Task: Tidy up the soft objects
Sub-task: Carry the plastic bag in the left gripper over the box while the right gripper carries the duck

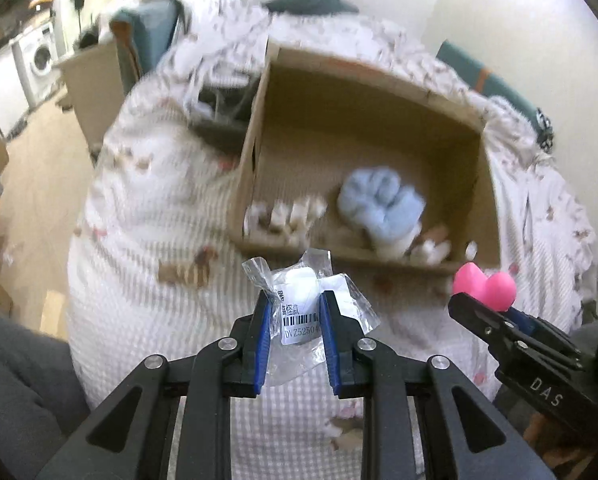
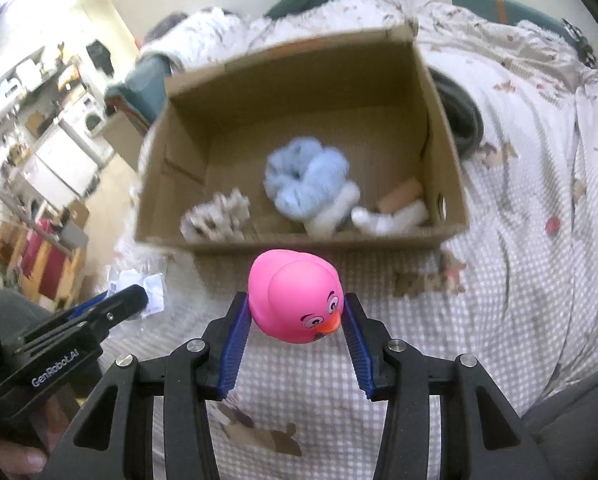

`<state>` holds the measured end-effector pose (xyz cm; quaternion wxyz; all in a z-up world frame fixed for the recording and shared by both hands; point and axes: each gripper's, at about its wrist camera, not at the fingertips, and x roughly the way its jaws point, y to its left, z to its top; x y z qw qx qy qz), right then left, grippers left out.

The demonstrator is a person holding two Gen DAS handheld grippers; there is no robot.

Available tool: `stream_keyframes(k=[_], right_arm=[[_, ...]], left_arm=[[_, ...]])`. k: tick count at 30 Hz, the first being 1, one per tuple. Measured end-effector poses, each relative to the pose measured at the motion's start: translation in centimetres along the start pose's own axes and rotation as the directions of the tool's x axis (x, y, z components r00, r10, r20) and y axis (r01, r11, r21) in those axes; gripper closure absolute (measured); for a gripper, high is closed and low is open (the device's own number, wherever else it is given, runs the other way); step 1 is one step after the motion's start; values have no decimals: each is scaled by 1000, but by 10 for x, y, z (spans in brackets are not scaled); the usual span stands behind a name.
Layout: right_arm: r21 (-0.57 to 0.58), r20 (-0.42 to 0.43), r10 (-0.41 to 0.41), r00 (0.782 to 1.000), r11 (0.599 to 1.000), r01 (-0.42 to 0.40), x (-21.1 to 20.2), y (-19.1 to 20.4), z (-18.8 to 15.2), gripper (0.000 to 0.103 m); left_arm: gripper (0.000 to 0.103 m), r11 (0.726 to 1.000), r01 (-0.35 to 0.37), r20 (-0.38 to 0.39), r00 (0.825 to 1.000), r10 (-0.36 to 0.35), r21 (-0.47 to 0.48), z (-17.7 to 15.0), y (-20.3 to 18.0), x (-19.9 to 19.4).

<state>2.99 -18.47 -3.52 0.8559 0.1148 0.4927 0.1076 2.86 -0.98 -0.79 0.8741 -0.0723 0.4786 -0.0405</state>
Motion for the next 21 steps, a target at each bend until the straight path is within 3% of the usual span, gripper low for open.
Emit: stream_keyframes(k=[8,14,18,21], right_arm=[[-21,121,66,990,998,-64,-30,0,42,54],[-49,162,32,986,999,-24,-26,-12,77,54],[-53,163,4,987,999,4,-8,-21,94,54],[-36,149,-29,988,999,35,7,-30,91,54]], left_arm=[[82,999,12,83,996,-15,43,55,-7,-11],[82,996,-8,83,997,1,84,96,-11,9],[82,987,-35,76,997,23,159,99,-20,37],[82,992,-24,46,999,18,122,90,-14,61]])
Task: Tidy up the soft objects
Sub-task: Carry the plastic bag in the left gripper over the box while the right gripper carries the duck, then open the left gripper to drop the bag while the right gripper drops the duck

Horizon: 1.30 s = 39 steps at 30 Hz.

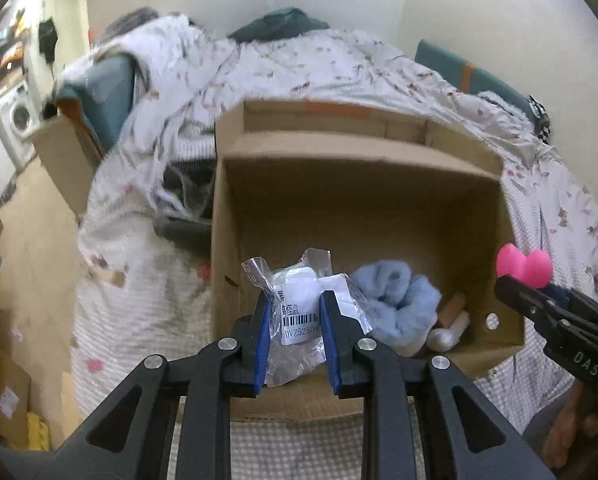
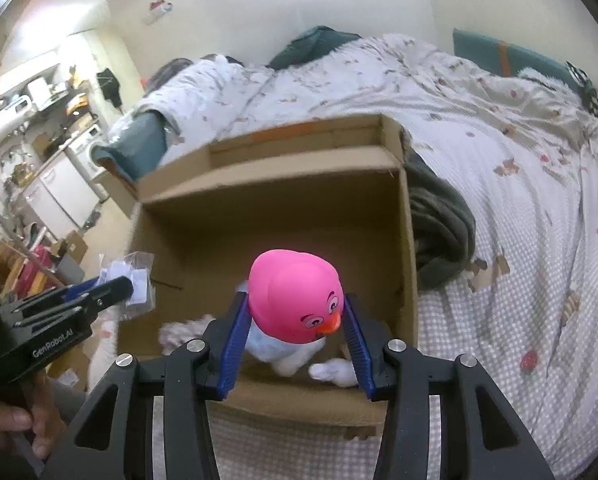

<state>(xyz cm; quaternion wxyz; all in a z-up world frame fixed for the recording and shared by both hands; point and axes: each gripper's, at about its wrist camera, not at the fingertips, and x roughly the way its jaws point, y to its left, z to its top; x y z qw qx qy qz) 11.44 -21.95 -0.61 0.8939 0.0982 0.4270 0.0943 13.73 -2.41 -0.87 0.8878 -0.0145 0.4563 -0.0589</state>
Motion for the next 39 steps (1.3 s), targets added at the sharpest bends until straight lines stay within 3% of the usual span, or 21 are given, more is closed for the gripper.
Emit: stream_keyframes(k=[4,9,18,39], right_arm=[[29,-68,-41,997,999,43,17,-6,-10,54],[3,-80,-43,996,999,43,20,-1,-15,54],[-7,-111,-33,993,999,33,28,5,-18,54],[-7,-118,-28,993,1000,27,31,6,-21,54]], left_arm=[[82,996,-1,-30,1000,-2,-92,-6,12,16],[82,993,-7,-22,1000,5,-118,-3,16,17],[82,999,-33,-20,999,32,-36,-13,-1,19],[80,999,-46,-9,999,46,-1,-15,-6,19]])
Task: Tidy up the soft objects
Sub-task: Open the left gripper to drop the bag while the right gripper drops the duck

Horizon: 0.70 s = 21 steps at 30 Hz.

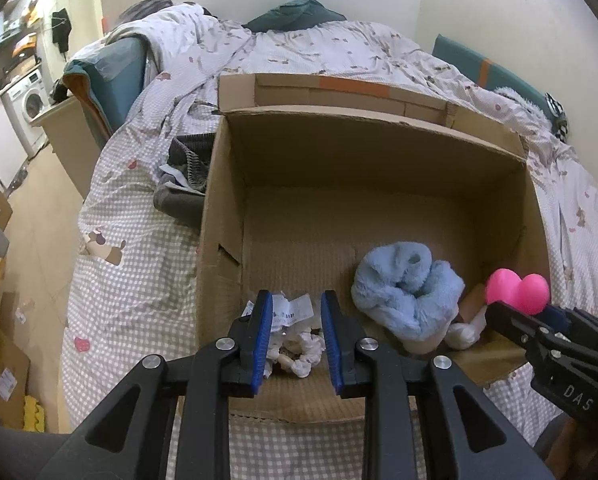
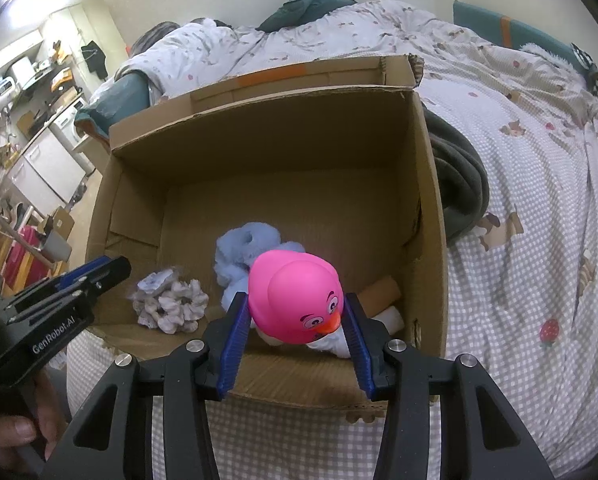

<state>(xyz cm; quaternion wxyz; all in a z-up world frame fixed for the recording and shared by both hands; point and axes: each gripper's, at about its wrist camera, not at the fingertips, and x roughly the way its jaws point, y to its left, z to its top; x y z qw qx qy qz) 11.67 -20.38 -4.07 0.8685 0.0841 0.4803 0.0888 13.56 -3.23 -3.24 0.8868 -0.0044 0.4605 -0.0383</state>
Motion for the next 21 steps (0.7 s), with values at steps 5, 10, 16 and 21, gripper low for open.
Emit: stream_keyframes(k=[5,10,16,21], right_arm=[[24,22,35,999,999,-36,-3,0,0,37],[50,58,48,997,997,-51,-15,-2,3,24],[48,174,48,984,997,-57,-44,-2,9,0],[28,197,27,980,999,-33,-65,8,11,0]], left_arm=[[80,1000,6,9,1000,-6,31,0,-5,-4],[72,1000,17,55,998,-17,14,4,-1,-20],[70,1000,22,168,986,-22,1,9,9,-56],[68,999,42,153,987,-41,-4,10,13,-72]])
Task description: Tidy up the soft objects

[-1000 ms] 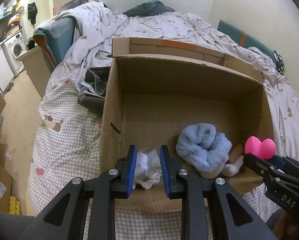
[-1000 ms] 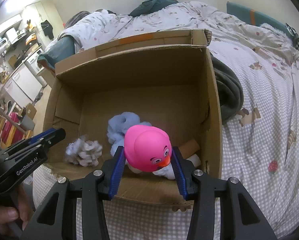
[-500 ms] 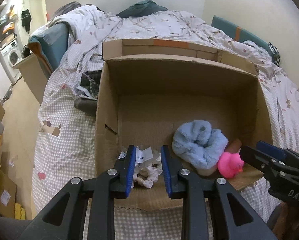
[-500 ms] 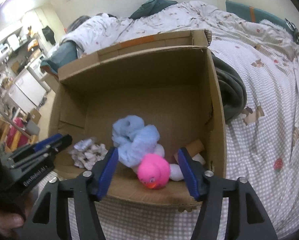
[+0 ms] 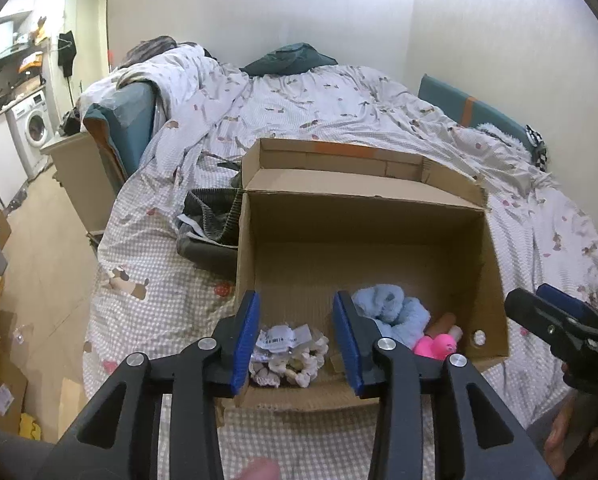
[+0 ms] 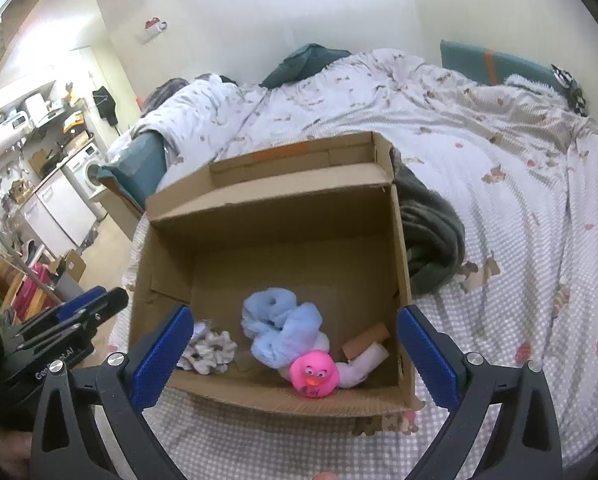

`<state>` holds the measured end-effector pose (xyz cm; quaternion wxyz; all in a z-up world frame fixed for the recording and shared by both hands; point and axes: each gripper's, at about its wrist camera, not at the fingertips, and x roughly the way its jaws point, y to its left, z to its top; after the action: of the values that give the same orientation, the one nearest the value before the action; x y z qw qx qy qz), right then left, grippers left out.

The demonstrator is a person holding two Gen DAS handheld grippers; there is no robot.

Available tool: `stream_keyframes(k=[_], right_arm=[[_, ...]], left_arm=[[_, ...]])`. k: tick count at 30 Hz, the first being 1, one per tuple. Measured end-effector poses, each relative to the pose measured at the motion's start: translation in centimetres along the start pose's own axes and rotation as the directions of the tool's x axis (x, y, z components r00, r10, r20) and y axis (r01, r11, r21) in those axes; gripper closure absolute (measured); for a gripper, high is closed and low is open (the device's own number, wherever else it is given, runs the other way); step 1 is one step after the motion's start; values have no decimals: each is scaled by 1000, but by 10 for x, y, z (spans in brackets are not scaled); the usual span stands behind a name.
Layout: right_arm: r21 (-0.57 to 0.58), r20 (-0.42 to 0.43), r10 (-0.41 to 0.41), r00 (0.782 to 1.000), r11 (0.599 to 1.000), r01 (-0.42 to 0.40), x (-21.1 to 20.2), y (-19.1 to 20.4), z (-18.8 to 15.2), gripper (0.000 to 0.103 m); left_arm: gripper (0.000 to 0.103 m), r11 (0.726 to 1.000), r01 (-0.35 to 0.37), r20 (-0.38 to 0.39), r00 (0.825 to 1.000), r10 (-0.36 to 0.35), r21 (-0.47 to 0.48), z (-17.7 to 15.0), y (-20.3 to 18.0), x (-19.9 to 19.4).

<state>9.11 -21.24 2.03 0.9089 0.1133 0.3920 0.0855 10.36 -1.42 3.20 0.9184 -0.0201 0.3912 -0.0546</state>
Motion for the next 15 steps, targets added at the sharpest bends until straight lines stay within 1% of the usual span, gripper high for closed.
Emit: stream_keyframes(k=[2,3,4,6,8,9,10,12,15], right_arm=[[-4,3,4,1000,1000,-4,-9,3,0,0],[-10,0,1,1000,1000,-1,-13,4,-1,0],[-19,-5,-7,1000,1000,7,-19,6,-1,0],[-30,-4,-14,1000,999,14,-30,10,-3,0],[-28,11,4,1000,1000,-4,-44,12,-3,0],[-28,18,11,1000,1000,-11,-50,12,-4,0],[-27,23,17,1000,999,-16,-55,13,-5,0],[-25,37,29,999,999,-28,-65,13,-9,0],[-42,47,24,999,999,-22,-71,14,-18,0]], left_arm=[[59,1000,9,6,1000,-9,1,3,1,-10],[45,1000,9,13,1000,-9,-4,3,2,-16],[35,1000,11,23,1000,-11,-13,4,4,-23],[34,1000,20,41,999,-19,-22,3,7,-37],[28,1000,5,54,999,-5,-11,-2,7,-50],[20,1000,-8,60,998,9,-7,-5,7,-55],[14,1000,-18,66,998,19,-5,-7,8,-59],[12,999,-44,85,995,44,-4,-15,10,-70],[11,998,-54,90,994,56,-23,-27,16,-80]])
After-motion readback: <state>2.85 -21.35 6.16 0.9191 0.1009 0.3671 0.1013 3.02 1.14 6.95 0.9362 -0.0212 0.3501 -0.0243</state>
